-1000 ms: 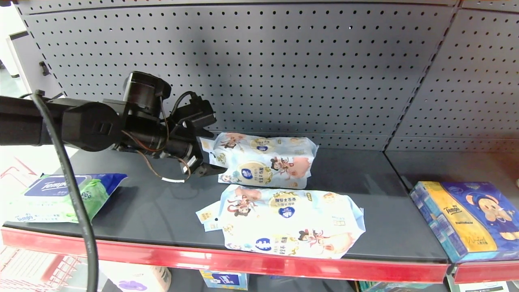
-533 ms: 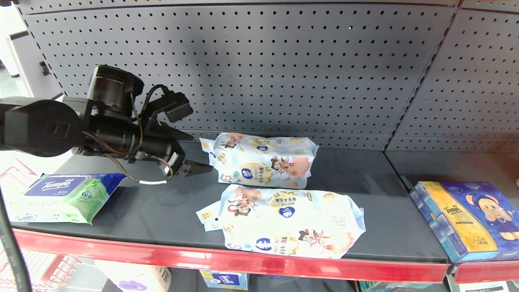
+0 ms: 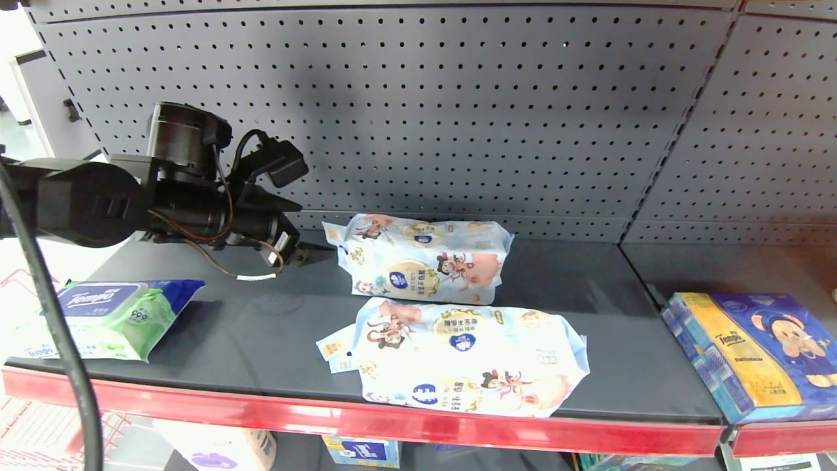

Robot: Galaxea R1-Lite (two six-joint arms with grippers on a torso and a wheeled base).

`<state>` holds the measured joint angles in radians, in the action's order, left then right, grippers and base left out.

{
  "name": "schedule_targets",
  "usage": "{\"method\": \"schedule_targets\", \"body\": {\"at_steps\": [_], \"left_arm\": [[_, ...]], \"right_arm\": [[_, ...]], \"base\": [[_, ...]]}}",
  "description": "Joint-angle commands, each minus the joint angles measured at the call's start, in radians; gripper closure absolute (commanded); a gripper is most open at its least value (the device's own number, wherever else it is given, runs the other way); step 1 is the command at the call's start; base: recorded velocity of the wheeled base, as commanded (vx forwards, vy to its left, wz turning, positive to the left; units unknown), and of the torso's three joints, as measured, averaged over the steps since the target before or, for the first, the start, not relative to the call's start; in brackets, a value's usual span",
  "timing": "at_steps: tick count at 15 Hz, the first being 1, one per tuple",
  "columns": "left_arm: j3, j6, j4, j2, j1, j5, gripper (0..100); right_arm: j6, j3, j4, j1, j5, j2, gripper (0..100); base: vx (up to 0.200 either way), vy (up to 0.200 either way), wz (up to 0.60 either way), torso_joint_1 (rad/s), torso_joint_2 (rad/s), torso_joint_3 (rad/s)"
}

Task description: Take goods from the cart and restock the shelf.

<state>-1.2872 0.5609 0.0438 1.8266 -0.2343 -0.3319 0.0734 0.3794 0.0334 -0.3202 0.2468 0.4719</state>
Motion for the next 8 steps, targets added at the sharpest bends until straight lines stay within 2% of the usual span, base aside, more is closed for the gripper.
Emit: {"method": "schedule_targets", "body": {"at_steps": [1, 3, 4, 8], "left_arm": [[-0.035, -0.013, -0.004, 0.059, -0.025, 0.005, 0], [-0.058, -0.045, -0.004, 0.076, -0.050, 0.010, 0], [-0.075, -0.052, -0.004, 0.086, -0.056, 0.016, 0], [-0.092, -0.056, -0.004, 0.102, -0.082, 0.017, 0]], "right_arm": [[0.000, 0.000, 0.000, 0.000, 0.000, 0.001, 0], [0.000, 0.000, 0.000, 0.000, 0.000, 0.002, 0], [0.000, 0.000, 0.000, 0.000, 0.000, 0.002, 0], [0.000, -0.008, 0.000, 0.000, 0.000, 0.002, 0]], "base": [[0.000, 0.000, 0.00, 0.000, 0.00, 0.000], [0.000, 0.000, 0.00, 0.000, 0.00, 0.000], [0.000, 0.000, 0.00, 0.000, 0.00, 0.000], [0.000, 0.000, 0.00, 0.000, 0.00, 0.000]]}}
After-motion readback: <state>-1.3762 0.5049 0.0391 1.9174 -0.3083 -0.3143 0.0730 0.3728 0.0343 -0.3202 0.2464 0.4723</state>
